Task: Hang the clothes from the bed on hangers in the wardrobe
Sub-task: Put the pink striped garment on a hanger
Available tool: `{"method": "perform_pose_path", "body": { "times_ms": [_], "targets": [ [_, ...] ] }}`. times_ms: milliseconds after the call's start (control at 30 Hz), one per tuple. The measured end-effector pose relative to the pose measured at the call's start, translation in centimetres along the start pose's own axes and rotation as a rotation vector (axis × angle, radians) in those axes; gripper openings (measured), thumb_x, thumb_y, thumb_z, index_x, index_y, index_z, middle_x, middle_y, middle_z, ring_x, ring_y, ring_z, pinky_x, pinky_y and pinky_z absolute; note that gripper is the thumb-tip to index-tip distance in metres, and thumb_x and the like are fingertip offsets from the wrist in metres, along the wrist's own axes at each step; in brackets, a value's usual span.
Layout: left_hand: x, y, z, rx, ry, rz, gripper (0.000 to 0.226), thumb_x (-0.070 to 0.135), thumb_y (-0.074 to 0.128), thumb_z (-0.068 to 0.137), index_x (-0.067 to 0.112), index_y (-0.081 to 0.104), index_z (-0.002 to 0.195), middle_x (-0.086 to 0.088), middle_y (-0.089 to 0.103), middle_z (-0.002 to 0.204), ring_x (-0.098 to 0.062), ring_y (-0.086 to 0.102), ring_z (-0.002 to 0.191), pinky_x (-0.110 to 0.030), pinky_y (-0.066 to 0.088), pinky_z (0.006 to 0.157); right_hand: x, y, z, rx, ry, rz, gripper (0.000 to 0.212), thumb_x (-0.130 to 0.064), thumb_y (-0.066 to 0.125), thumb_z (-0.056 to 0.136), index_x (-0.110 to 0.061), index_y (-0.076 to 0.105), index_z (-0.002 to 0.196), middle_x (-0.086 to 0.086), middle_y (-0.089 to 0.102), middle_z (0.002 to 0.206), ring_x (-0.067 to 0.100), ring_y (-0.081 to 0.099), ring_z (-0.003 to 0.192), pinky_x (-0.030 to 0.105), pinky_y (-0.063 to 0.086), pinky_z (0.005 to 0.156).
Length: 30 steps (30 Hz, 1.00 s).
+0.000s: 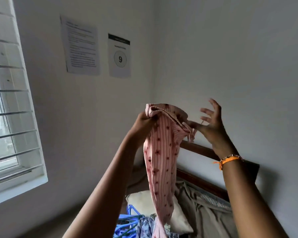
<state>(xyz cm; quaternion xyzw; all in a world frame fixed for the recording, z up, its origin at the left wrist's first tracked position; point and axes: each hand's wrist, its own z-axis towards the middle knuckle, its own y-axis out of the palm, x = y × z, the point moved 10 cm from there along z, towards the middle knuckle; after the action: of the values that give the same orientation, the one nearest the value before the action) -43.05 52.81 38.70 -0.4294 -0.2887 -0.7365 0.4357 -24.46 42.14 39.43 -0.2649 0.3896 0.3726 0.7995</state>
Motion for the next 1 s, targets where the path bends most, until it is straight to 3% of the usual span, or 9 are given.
{"method": "perform_pose_path", "body": {
  "times_ms": [100, 200, 267, 367, 467, 633, 700, 833, 1000],
  "targets": [
    [2.5, 1.1, 0.8, -0.112, 0.031, -0.031, 0.019, 0.0, 0.046, 0.095, 0.007, 0.058, 0.082, -0.013, 0.053, 0.081, -0.023, 0.05, 0.07, -0.032, 0.044, 0.068, 3.7, 4.7, -1.5, -0.371, 0.228, 0.205, 0.123, -0.031, 0.086, 0.05, -0.035, 0.007, 0.145, -0.002, 0.051, 0.132, 0.013, 0.055, 0.112, 0.023, 0.052, 0.075],
    [4.7, 1.0, 1.9, -0.078, 0.041, -0.064, 0.018, -0.001, 0.05, 0.093, 0.007, 0.061, 0.082, -0.006, 0.062, 0.07, -0.015, 0.059, 0.06, -0.026, 0.051, 0.061, 1.2, 6.7, -1.8, -0.513, 0.092, 0.281, 0.137, -0.028, 0.092, 0.04, -0.038, 0.002, 0.143, -0.017, 0.056, 0.122, -0.007, 0.058, 0.105, 0.026, 0.05, 0.092],
    [6.3, 0.6, 2.7, -0.022, 0.065, -0.09, 0.019, -0.004, 0.051, 0.091, 0.006, 0.061, 0.078, 0.002, 0.064, 0.059, -0.008, 0.061, 0.052, -0.022, 0.052, 0.055, -0.6, 6.0, -0.1, -0.359, -0.012, 0.201, 0.112, -0.009, 0.084, 0.056, -0.022, 0.018, 0.145, -0.012, 0.058, 0.115, -0.007, 0.061, 0.094, 0.024, 0.054, 0.081],
    [9.2, -1.1, 4.2, 0.081, 0.147, 0.008, 0.016, -0.005, 0.057, 0.087, 0.002, 0.058, 0.073, 0.0, 0.06, 0.056, -0.012, 0.056, 0.049, -0.023, 0.048, 0.052, -3.2, 3.0, 2.6, -0.045, -0.02, 0.227, 0.033, -0.013, 0.066, 0.085, -0.011, 0.062, 0.118, -0.002, 0.068, 0.087, 0.006, 0.063, 0.07, 0.024, 0.047, 0.06],
    [13.2, -3.5, 6.0, 0.16, 0.284, 0.288, 0.02, -0.002, 0.061, 0.08, 0.007, 0.057, 0.062, 0.003, 0.052, 0.048, -0.016, 0.046, 0.052, -0.03, 0.037, 0.057, -8.0, 0.5, 5.7, 0.027, -0.151, 0.191, 0.026, -0.008, 0.064, 0.086, -0.013, 0.065, 0.111, 0.0, 0.068, 0.094, -0.001, 0.065, 0.073, 0.017, 0.052, 0.067],
    [19.3, -6.6, 6.9, 0.447, 0.416, 0.322, 0.025, 0.027, 0.053, 0.087, 0.017, 0.054, 0.064, 0.008, 0.056, 0.055, -0.017, 0.05, 0.058, -0.029, 0.038, 0.061, -18.3, -0.5, 9.5, 0.061, -0.448, 0.075, 0.037, -0.009, 0.076, 0.068, -0.013, 0.061, 0.102, 0.008, 0.067, 0.105, 0.018, 0.064, 0.095, 0.033, 0.051, 0.085],
    [17.3, -6.8, 7.1, 0.425, 0.239, 0.27, 0.035, 0.046, 0.054, 0.089, 0.016, 0.06, 0.072, -0.001, 0.062, 0.069, -0.021, 0.056, 0.064, -0.03, 0.044, 0.064, -18.0, 0.2, 10.5, 0.023, -0.398, 0.079, 0.033, -0.021, 0.078, 0.068, -0.011, 0.069, 0.099, 0.008, 0.071, 0.1, 0.02, 0.066, 0.093, 0.036, 0.053, 0.078],
    [8.9, -7.8, 6.1, 0.286, -0.123, 0.292, 0.032, 0.031, 0.062, 0.089, 0.011, 0.054, 0.065, -0.002, 0.054, 0.059, -0.016, 0.048, 0.056, -0.019, 0.037, 0.049, -9.1, 0.3, 10.1, 0.004, -0.018, -0.071, 0.036, -0.043, 0.076, 0.061, -0.01, 0.062, 0.059, 0.01, 0.054, 0.059, 0.018, 0.05, 0.054, 0.034, 0.036, 0.053],
    [3.9, -6.4, 4.8, 0.036, -0.348, 0.15, 0.011, 0.023, 0.062, 0.086, 0.013, 0.061, 0.083, -0.003, 0.058, 0.068, -0.008, 0.055, 0.046, -0.016, 0.045, 0.045, -1.3, -0.1, 7.0, -0.134, 0.317, -0.065, 0.027, -0.024, 0.07, 0.082, 0.002, 0.068, 0.083, 0.007, 0.065, 0.056, 0.022, 0.061, 0.057, 0.026, 0.047, 0.059]
  ]
}}
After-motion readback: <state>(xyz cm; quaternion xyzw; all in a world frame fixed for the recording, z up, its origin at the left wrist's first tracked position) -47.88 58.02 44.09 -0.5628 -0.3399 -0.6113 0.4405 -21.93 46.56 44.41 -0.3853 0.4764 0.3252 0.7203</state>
